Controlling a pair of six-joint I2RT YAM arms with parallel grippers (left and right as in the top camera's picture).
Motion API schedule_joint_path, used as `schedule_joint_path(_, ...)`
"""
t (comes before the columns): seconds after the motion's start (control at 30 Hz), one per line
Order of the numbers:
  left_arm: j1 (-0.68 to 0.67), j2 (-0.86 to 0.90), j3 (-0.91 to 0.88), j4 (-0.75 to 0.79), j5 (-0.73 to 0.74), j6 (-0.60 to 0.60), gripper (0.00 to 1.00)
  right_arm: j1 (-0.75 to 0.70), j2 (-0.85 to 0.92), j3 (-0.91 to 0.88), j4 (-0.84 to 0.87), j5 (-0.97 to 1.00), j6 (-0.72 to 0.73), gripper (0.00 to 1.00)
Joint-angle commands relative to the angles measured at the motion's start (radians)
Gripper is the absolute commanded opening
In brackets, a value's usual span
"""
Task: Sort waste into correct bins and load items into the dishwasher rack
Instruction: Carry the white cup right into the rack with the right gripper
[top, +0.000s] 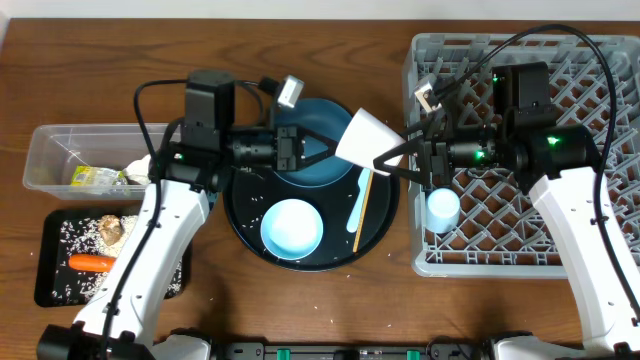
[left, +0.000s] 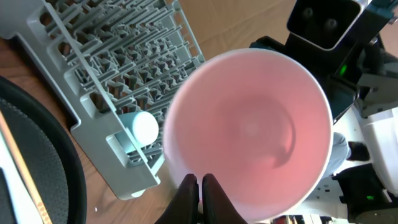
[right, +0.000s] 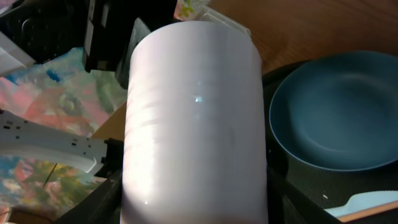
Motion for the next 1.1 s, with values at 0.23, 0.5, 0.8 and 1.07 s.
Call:
schedule_joint_path(0.23,-0.045,0.006,-0.002,-0.125,-0.003,0.018,0.06,-0.008,-0.006,0.015,0.016,-0.026,0.004,0.01)
schedule_joint_path(0.5,-0.040,0.006,-0.002,-0.160,-0.010,0.052,0.06,-0.012,-0.006,0.015,0.068,0.014,0.060,0.01)
schedule_joint_path(0.8,0.002,0.006,-0.002,-0.219,-0.170,0.064,0.06,-0.072,-0.008,0.079,-0.034,0.297,0.195,0.01)
schedule_joint_path(1.07,0.002,0.006,-0.002,-0.438,-0.483,0.157,0.06,-0.128,-0.008,0.214,-0.292,0.735,0.244,0.01)
